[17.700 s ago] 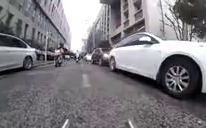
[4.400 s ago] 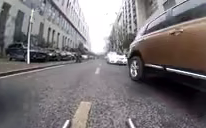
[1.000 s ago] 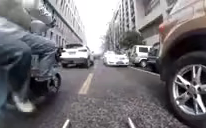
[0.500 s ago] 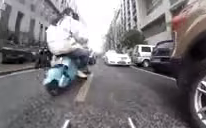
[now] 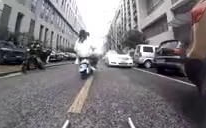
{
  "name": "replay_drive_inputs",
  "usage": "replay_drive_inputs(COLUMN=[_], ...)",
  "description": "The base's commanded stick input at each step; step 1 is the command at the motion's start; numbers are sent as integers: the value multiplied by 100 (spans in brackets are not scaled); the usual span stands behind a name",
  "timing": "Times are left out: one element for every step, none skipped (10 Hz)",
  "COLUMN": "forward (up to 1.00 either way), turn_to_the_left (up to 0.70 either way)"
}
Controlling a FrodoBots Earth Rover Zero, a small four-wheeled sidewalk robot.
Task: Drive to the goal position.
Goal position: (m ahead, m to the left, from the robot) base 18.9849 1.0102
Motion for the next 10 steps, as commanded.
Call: replay_drive_inputs(forward=[70, 70, 70, 70, 70, 70, 70, 70, 70, 70], turn_to_the_left=[-14, -14, -14, -14, -14, -14, -14, -14, -14, -14])
